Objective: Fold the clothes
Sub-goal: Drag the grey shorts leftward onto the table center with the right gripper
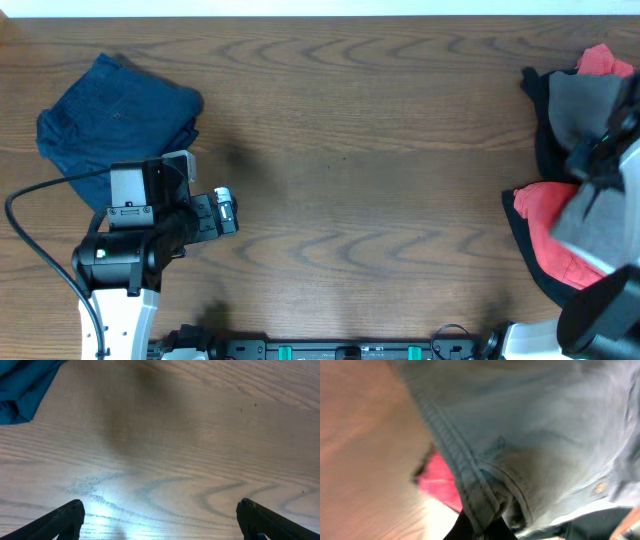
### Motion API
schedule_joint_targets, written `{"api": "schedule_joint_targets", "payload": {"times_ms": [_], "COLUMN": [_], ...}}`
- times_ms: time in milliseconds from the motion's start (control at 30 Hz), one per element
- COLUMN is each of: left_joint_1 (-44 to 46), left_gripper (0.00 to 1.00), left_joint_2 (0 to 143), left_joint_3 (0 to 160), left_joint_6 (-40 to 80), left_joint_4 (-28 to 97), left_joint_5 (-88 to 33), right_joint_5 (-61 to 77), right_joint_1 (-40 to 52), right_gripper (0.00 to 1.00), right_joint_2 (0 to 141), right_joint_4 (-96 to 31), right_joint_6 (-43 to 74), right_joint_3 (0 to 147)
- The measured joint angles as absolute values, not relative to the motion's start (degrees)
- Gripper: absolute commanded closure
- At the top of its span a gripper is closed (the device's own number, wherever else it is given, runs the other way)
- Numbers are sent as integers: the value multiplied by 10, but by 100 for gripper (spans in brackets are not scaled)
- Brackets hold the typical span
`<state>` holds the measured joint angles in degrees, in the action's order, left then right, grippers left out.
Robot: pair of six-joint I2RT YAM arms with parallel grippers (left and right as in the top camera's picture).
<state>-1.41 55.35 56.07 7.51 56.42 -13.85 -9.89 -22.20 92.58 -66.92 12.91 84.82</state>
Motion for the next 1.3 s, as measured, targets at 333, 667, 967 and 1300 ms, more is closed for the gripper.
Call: {"api": "schedule_joint_targets", "payload": {"times_ms": [333, 667, 967, 1300], "left_joint_1": [-14, -14, -14, -14], "left_gripper": [2, 2, 2, 2], "left_joint_2": [554, 554, 554, 554], "left_joint_3": [561, 561, 561, 561], "left_joint_6": [75, 75, 75, 96], "left_joint_4": [564, 564, 564, 561], "left_joint_5": [-138, -138, -138, -140], "right_joint_5": [143, 157, 140, -2], "right_joint_1": [-53, 233, 386, 342], "right_gripper": [99, 99, 17, 1], "right_joint_2": [911, 934, 1008, 985], "right_joint_4": [-761, -529, -317, -428], "right_joint_6": [1, 78, 150, 178], "right_joint_3": [890, 815, 809, 818]}}
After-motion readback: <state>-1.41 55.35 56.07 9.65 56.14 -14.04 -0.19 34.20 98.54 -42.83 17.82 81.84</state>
